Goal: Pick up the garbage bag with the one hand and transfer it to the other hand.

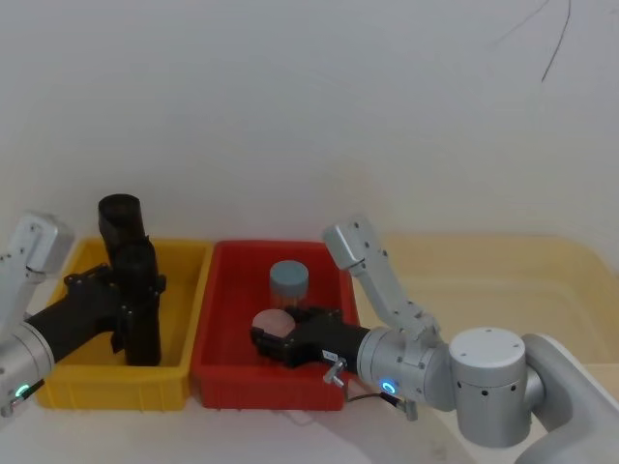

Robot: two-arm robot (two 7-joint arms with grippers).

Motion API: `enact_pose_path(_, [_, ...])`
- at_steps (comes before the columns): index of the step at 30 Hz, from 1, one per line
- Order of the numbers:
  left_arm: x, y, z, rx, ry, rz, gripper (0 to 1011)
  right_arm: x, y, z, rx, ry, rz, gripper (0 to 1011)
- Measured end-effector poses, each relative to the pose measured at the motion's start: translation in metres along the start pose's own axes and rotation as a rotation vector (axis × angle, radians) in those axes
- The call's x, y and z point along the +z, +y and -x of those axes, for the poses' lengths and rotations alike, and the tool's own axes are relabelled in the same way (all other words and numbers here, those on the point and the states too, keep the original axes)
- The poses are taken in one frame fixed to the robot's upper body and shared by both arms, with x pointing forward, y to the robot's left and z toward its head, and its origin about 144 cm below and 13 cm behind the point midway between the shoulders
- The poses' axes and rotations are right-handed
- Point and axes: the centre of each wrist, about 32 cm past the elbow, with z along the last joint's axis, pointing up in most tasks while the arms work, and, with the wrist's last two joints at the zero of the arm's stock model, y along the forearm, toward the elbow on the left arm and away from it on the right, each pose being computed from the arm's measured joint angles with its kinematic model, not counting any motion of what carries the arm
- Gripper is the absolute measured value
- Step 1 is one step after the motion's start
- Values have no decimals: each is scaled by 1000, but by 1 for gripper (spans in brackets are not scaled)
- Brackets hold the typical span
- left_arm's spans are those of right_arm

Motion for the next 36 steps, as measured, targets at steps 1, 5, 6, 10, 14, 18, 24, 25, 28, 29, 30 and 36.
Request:
enact_pose_path(1, [0, 0, 0, 0, 0, 0, 511, 0, 0, 0, 0, 0, 0, 656])
enact_pose_path(5, [0, 0, 0, 0, 0, 0, 488, 0, 0, 0, 0, 0, 0, 656])
enact_pose_path(6, [0, 0, 0, 0, 0, 0, 488, 0, 0, 0, 0, 0, 0, 656])
enact_pose_path(10, [0, 0, 0, 0, 0, 0, 485, -1, 0, 0, 0, -1, 0, 656])
enact_pose_path(14, [0, 0, 0, 0, 0, 0, 485, -1, 0, 0, 0, -1, 0, 656])
enact_pose_path(18, [0, 0, 0, 0, 0, 0, 485, -1, 0, 0, 0, -1, 0, 656])
enact_pose_path(24, [0, 0, 0, 0, 0, 0, 485, -1, 0, 0, 0, -1, 1, 656])
enact_pose_path(25, [0, 0, 0, 0, 0, 0, 485, -1, 0, 0, 0, -1, 1, 656])
enact_pose_path(28, [0, 0, 0, 0, 0, 0, 485, -1, 0, 0, 0, -1, 1, 656])
enact_pose_path(29, [0, 0, 0, 0, 0, 0, 485, -1, 0, 0, 0, -1, 1, 656])
enact_pose_path(30, [0, 0, 0, 0, 0, 0, 485, -1, 0, 0, 0, -1, 1, 656])
enact_pose_path(36, [1, 1, 0, 0, -8, 10, 485, 0, -1, 0, 5, -5, -6, 656])
